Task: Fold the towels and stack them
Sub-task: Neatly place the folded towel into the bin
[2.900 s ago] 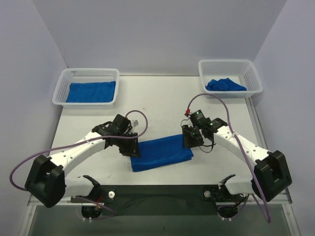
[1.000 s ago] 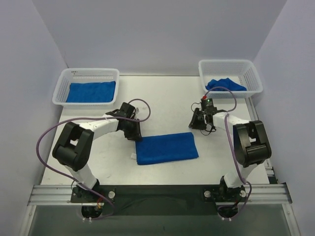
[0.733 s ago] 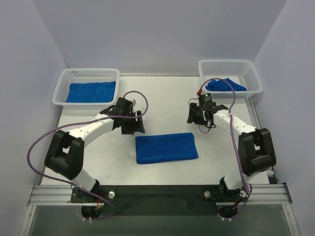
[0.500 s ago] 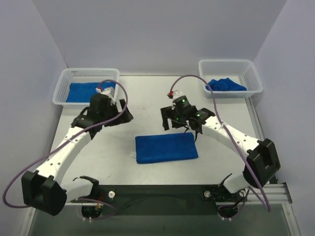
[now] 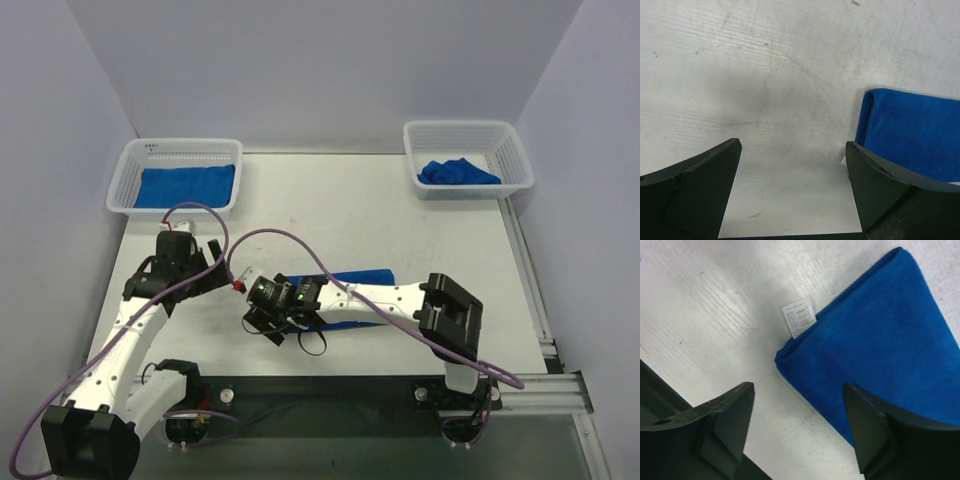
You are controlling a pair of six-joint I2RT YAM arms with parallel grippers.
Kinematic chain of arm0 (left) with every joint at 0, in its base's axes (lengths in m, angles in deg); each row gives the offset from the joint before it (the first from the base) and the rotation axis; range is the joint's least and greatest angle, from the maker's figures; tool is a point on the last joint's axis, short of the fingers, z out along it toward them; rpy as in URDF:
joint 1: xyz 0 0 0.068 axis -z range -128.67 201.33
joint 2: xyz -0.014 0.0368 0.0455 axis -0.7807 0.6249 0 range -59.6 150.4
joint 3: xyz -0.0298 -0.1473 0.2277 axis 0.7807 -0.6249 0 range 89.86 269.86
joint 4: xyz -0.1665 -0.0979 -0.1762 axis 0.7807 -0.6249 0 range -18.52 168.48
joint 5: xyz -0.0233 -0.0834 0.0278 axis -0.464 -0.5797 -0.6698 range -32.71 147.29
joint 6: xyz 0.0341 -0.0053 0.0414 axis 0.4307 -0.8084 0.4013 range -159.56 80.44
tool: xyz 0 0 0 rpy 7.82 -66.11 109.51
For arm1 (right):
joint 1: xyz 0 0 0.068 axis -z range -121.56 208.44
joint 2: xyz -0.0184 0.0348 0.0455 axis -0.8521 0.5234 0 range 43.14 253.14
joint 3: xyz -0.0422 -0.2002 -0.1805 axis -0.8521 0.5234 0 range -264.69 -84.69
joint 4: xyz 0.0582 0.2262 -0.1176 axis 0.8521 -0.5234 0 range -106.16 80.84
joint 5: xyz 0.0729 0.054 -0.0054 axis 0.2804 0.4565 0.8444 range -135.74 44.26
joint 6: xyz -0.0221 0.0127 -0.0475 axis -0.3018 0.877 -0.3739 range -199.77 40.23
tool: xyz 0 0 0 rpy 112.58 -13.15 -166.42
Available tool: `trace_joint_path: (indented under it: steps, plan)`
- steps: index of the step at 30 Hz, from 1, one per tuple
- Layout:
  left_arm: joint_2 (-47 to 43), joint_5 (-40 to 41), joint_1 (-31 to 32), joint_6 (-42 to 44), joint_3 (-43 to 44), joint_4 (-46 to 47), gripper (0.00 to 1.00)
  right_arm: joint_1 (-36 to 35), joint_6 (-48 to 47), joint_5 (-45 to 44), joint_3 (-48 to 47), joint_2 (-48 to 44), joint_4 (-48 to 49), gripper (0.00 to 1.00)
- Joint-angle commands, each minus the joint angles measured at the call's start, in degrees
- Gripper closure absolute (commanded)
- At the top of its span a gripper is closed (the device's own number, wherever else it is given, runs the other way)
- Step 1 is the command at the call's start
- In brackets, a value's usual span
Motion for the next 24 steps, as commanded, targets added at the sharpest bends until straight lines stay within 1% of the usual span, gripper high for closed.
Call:
trace_joint_path:
  steps: [1,2,3,4,6,7,8,9,10,11,12,13,14,15,16,17,18,19,20,21,22,23,24]
  plan:
    - [-0.43,-0.13,-0.87,0.37,0.28,0.28,0.03,0.20,-0.75,-4.40,-2.19,0.36,-3.19,0.32]
    - [-0.61,-2.75,-0.78,-0.15,0.28,0.54,0.02,0.64,0.74,-4.92,-1.48,-0.95,-3.19,0.33]
    - [-0.70,-4.17,-0.60,-1.03,-0.07,1.33,0.05,1.34,1.62,-5.19,-0.52,-1.92,-3.10,0.33]
    - [-0.70,-7.49,-0.34,-2.87,-0.51,2.03,0.06,3.35,2.67,-5.28,2.01,-3.24,-3.10,0.33]
    - [-0.26,-10.24,0.97,-4.63,-1.82,3.61,0.06,6.08,6.54,-4.32,5.62,-8.33,-2.06,0.34]
    - [0.35,-10.60,4.29,-6.64,-2.09,3.97,0.06,9.14,7.77,-3.27,7.90,-10.61,-1.09,0.34]
    - [0.71,-10.43,6.41,-7.62,-2.35,4.41,0.07,10.82,9.00,-2.13,13.23,-15.42,-0.04,0.34]
    - [0.88,-9.73,9.56,-8.67,-2.44,5.46,0.07,12.49,11.71,0.32,15.90,-18.08,1.19,0.34]
    - [1.32,-8.85,15.08,-10.95,-2.36,6.08,0.08,14.69,13.04,2.00,18.62,-20.71,3.73,0.34]
    - [1.67,-8.06,17.74,-12.10,-2.27,6.95,0.09,18.88,14.10,4.28,24.74,-25.87,5.23,0.34]
    - [2.11,-7.88,19.77,-13.16,-2.35,9.31,0.11,21.62,16.46,6.04,27.50,-28.45,6.73,0.34]
    - [2.64,-8.05,21.27,-14.12,-2.44,10.64,0.17,24.17,17.44,11.19,30.75,-30.91,10.05,0.34]
    - [4.03,-8.75,23.72,-15.44,-2.53,13.26,0.21,29.68,19.45,13.68,35.91,-35.29,13.39,0.35]
    - [4.83,-9.19,24.53,-16.06,-2.53,14.42,0.25,32.52,19.47,15.97,38.57,-37.33,13.42,0.35]
    - [6.58,-10.50,25.32,-16.59,-2.62,15.65,0.29,34.81,20.60,21.30,40.69,-38.92,16.29,0.35]
    - [7.55,-11.30,26.28,-16.60,-2.79,16.71,0.30,37.62,21.22,23.44,42.45,-41.80,17.71,0.36]
    - [8.61,-12.17,26.55,-16.68,-2.88,18.55,0.32,41.82,21.58,25.99,46.12,-42.79,18.86,0.36]
    - [10.79,-14.10,26.82,-16.51,-3.23,19.43,0.35,44.21,22.28,28.01,47.73,-43.67,22.26,0.38]
    - [11.95,-14.90,27.08,-16.42,-3.23,20.05,0.38,45.98,22.63,32.30,49.57,-44.72,23.86,0.39]
    - [13.09,-15.69,27.52,-16.42,-3.41,21.02,0.39,49.74,23.25,34.25,50.98,-44.82,27.19,0.39]
    - [15.19,-17.09,27.78,-16.25,-3.58,21.46,0.43,51.25,23.77,36.27,53.95,-44.82,29.05,0.39]
    - [16.17,-17.71,27.96,-16.16,-4.02,22.25,0.48,52.49,24.74,40.64,55.20,-44.04,31.15,0.39]
    - [17.05,-18.15,28.05,-16.24,-4.46,22.69,0.52,53.72,25.27,41.91,56.17,-43.51,34.22,0.40]
